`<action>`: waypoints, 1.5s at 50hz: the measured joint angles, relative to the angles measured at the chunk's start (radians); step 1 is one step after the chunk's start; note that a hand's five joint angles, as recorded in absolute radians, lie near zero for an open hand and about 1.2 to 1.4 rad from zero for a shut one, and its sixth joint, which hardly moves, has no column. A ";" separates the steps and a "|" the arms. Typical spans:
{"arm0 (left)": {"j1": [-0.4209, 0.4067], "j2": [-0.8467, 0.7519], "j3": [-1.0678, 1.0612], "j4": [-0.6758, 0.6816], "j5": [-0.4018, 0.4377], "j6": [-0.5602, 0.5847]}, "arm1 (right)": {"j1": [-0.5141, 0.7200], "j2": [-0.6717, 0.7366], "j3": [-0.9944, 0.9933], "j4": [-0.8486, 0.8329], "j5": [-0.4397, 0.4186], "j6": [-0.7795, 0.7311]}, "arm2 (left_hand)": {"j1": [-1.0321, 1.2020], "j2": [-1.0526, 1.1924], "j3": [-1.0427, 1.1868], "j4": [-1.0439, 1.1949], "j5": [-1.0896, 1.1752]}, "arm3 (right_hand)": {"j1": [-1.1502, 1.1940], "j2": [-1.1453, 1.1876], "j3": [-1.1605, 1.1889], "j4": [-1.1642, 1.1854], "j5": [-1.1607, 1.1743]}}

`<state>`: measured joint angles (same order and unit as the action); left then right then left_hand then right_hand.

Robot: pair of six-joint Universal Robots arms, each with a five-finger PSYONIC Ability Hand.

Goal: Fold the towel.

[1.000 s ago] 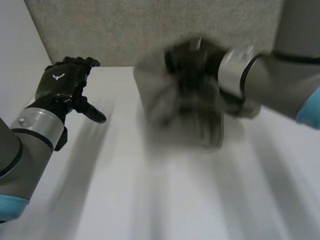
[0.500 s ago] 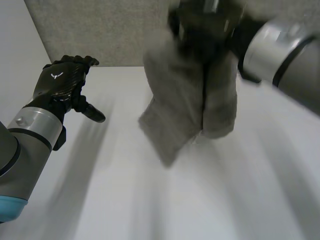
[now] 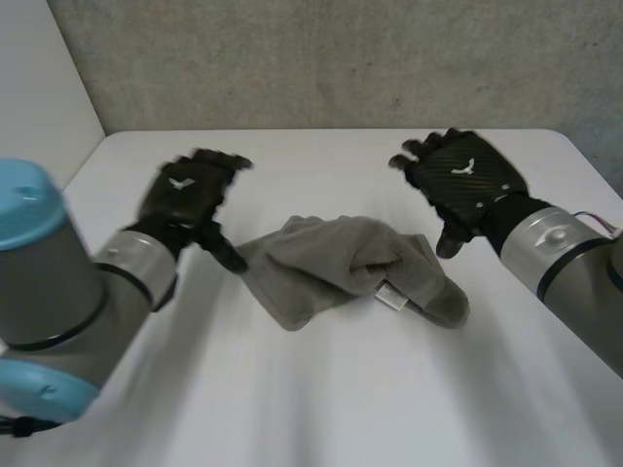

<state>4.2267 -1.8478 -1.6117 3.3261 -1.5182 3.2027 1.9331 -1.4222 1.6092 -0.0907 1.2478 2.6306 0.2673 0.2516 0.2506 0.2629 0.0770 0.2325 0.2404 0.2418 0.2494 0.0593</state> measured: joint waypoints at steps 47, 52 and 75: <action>-0.147 -0.100 0.580 -0.197 0.006 -0.024 | -0.072 0.111 0.065 -0.030 0.004 -0.003 | 1.072 1.098 1.120 1.089 1.101 | 0.000 0.000 0.000 0.000 0.000; -0.137 0.038 0.587 -0.157 0.005 -0.081 | -0.073 0.112 0.062 -0.030 0.005 -0.003 | 1.072 1.103 1.121 1.089 1.101 | 0.000 0.000 0.000 0.000 0.000; -0.081 0.276 0.431 0.118 -0.109 -0.138 | -0.074 0.113 0.061 -0.035 0.007 -0.001 | 1.077 1.103 1.123 1.089 1.101 | 0.000 0.000 0.000 0.000 0.000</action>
<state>4.1459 -1.5719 -1.1811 3.4440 -1.6272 3.0650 1.8594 -1.3088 1.6698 -0.1259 1.2549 2.6292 1.3444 1.3544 1.3738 1.3521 1.1775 0.2324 0.2404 0.2418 0.2494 0.0593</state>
